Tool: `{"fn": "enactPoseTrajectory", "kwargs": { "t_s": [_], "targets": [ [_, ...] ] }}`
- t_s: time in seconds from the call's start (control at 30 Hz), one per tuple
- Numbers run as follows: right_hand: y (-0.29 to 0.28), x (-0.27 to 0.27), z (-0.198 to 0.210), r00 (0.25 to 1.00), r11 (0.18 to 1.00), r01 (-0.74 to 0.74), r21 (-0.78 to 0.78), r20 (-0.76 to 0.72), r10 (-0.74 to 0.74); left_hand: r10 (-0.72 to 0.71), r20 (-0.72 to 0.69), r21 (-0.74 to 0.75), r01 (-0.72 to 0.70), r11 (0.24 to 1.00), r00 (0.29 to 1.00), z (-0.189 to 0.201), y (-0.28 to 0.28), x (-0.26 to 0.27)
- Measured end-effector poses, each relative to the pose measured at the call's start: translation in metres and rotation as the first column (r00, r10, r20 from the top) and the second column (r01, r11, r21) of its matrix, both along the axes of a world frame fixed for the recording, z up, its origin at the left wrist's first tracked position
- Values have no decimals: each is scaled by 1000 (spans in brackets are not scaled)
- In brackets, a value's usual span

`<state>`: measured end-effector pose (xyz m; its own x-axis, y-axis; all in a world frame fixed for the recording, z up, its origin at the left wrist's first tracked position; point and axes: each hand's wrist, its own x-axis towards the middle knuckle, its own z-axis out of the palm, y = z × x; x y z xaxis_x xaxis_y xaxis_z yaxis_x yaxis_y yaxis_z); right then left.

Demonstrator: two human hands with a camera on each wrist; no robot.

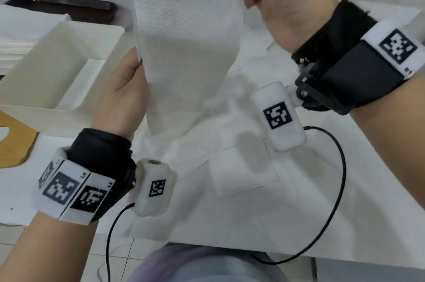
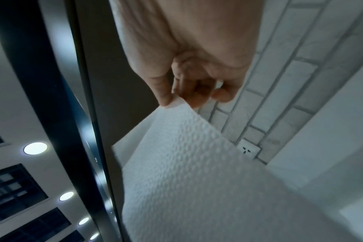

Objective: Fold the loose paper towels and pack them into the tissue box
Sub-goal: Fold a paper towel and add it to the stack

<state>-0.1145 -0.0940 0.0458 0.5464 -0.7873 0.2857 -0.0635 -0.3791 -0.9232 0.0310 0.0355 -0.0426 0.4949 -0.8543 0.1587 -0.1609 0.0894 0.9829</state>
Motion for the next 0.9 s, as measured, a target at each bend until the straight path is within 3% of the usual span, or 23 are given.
{"fn": "enactPoseTrajectory", "kwargs": {
  "t_s": [0.1, 0.27, 0.37, 0.57, 0.63, 0.67, 0.7, 0.77, 0.8, 0.83, 0.9],
  "targets": [
    [5, 11, -12, 998, 995, -56, 86, -15, 58, -73, -97, -29, 70, 997, 993, 2, 0, -10],
    [6, 27, -28, 1000, 958, 17, 285, 18, -23, -169, -208, -66, 158, 985, 964, 3, 1, -13],
    [7, 33, -37, 994, 955, 105, 277, -36, -99, -181, -314, -140, 143, 980, 932, 0, -1, -13],
    [10, 36, -49, 986, 978, 136, 157, -116, -118, 9, -29, -34, -10, 999, 1000, -10, -2, -5],
    [11, 26, -54, 963, 996, 91, -19, -255, -93, 82, -31, -29, -83, 996, 996, -14, 1, 6],
    [11, 19, -61, 918, 990, 15, -141, -390, -70, 115, -24, -34, -116, 993, 993, -15, 2, 12],
    [10, 11, -69, 826, 966, -115, -233, -562, -38, 151, -2, -35, -151, 988, 989, -15, 3, 18],
    [12, -1, -91, 468, 884, -414, -217, -884, 2, 197, 33, -39, -196, 980, 980, -17, 5, 26],
    [13, -6, -101, 280, 851, -507, -140, -960, 9, 200, 43, -40, -199, 979, 979, -17, 7, 28],
    [15, -8, -109, 147, 830, -554, -67, -989, 18, 198, 54, -33, -196, 980, 979, -17, 8, 29],
    [15, -11, -118, 54, 806, -592, 2, -998, 42, 182, 81, -13, -181, 983, 980, -17, 10, 30]
  ]
}}
